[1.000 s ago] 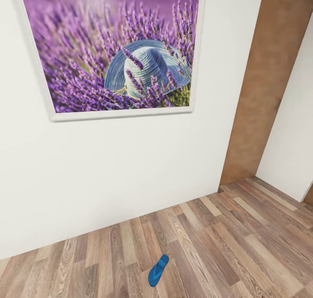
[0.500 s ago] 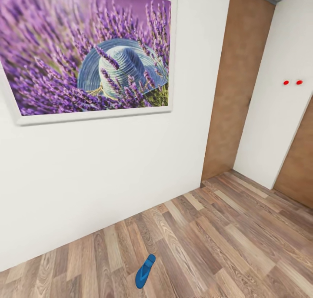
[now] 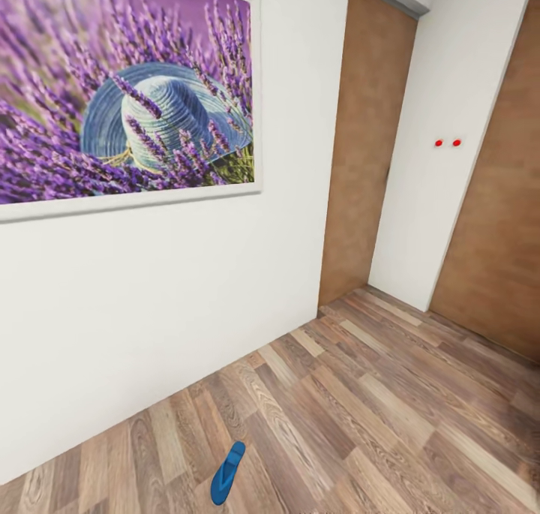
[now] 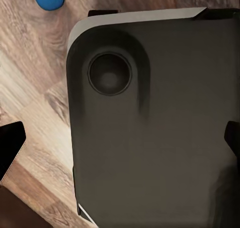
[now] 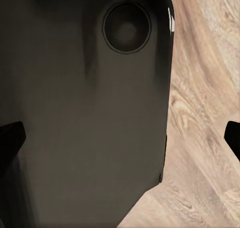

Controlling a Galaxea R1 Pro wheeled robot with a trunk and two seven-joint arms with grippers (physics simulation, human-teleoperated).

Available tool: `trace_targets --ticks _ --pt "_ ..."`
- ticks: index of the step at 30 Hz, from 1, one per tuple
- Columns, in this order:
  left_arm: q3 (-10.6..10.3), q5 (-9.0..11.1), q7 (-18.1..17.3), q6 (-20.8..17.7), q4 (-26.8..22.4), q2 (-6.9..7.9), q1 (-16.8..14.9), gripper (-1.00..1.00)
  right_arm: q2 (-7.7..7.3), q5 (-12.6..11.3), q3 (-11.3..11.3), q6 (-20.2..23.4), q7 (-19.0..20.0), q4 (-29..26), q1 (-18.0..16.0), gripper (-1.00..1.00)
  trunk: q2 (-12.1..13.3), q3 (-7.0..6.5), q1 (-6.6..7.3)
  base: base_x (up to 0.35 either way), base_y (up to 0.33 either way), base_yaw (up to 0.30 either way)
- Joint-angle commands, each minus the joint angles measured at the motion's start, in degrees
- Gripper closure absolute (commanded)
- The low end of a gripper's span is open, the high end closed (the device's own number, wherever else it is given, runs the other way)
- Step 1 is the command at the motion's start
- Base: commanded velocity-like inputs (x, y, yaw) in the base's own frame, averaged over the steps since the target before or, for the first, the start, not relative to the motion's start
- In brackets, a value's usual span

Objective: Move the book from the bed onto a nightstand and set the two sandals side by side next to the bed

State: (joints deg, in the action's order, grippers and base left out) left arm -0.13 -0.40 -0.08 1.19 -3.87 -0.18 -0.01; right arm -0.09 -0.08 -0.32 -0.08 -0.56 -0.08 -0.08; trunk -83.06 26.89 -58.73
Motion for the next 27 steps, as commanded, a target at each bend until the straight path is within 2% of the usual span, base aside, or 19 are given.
trace_targets --ticks 1,16,27 --pt "0.0 0.0 0.0 0.1 0.0 0.0 0.0 -1.0 0.0 0.0 0.0 0.0 -0.1 0.0 0.0 -1.0 0.0 0.04 0.0 0.0 0.0 -0.278" --pt "0.0 0.0 0.0 0.1 0.0 0.0 0.0 -1.0 0.0 0.0 0.0 0.0 -0.1 0.0 0.0 -1.0 0.0 0.04 0.0 0.0 0.0 -0.255" --pt "0.0 0.0 0.0 0.1 0.0 0.02 0.0 -1.0 0.0 0.0 0.0 0.0 -0.1 0.0 0.0 -1.0 0.0 0.04 0.0 0.0 0.0 -0.082"
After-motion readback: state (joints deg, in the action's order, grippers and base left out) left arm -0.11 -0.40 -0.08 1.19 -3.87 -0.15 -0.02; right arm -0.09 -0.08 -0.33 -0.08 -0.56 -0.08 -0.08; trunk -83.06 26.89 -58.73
